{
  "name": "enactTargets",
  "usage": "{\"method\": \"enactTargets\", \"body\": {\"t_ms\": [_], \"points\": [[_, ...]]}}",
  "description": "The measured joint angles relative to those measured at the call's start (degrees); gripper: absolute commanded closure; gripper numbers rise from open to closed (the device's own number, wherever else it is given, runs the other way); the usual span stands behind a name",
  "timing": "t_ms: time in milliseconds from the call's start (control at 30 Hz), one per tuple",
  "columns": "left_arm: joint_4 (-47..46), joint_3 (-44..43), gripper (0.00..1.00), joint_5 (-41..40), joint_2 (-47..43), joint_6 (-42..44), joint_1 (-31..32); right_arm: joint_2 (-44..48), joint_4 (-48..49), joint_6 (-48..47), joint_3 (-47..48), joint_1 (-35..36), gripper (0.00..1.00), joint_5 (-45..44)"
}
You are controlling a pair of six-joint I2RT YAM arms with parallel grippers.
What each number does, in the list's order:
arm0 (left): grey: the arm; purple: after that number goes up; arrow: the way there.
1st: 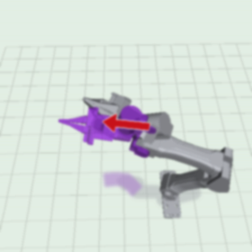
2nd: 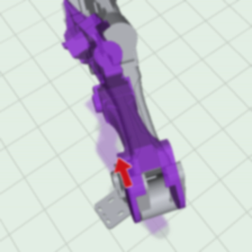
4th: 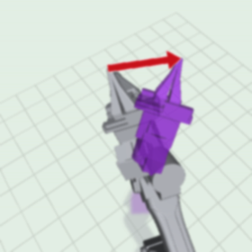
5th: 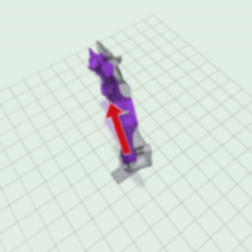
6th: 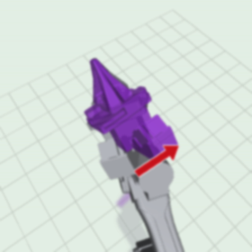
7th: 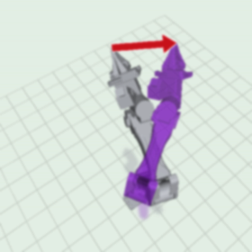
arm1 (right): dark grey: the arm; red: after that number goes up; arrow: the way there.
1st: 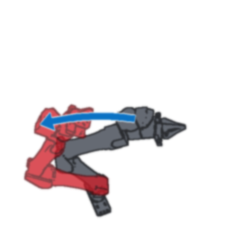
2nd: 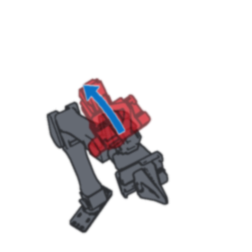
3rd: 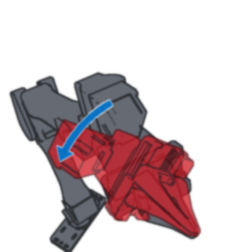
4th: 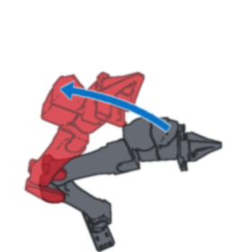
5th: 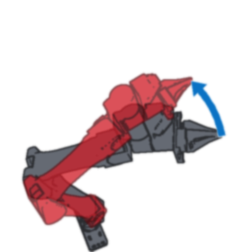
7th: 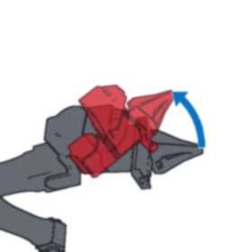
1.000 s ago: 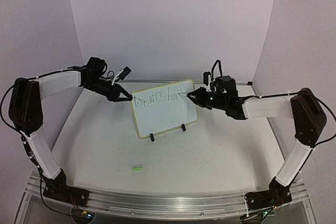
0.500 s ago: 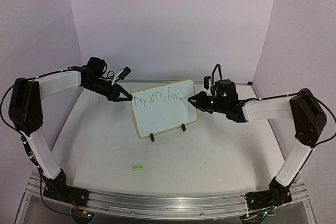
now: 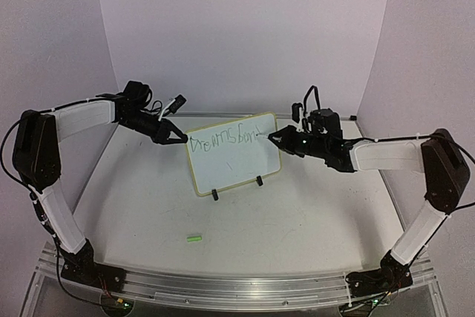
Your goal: Write a sentence on the whiteboard
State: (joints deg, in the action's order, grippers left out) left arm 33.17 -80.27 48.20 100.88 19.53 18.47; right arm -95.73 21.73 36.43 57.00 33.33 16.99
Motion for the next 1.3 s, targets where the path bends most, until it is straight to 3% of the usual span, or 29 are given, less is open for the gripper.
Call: {"method": "enactTargets", "body": {"t_ms": [500,1033,1300], "points": [[-0.07,0.00,1.00,-0.41,0.00,0.02,0.26,6.20,-3.90,-3.60,-0.56,-0.56,1.00,3.04],[-0.09,0.00,1.00,-0.45,0.00,0.02,0.36,6.05,-5.13,-6.68,-0.45,-4.14,1.00,9.85],[-0.09,0.00,1.00,-0.52,0.00,0.06,0.36,1.52,-5.16,-7.13,3.08,-4.38,1.00,11.20]]}}
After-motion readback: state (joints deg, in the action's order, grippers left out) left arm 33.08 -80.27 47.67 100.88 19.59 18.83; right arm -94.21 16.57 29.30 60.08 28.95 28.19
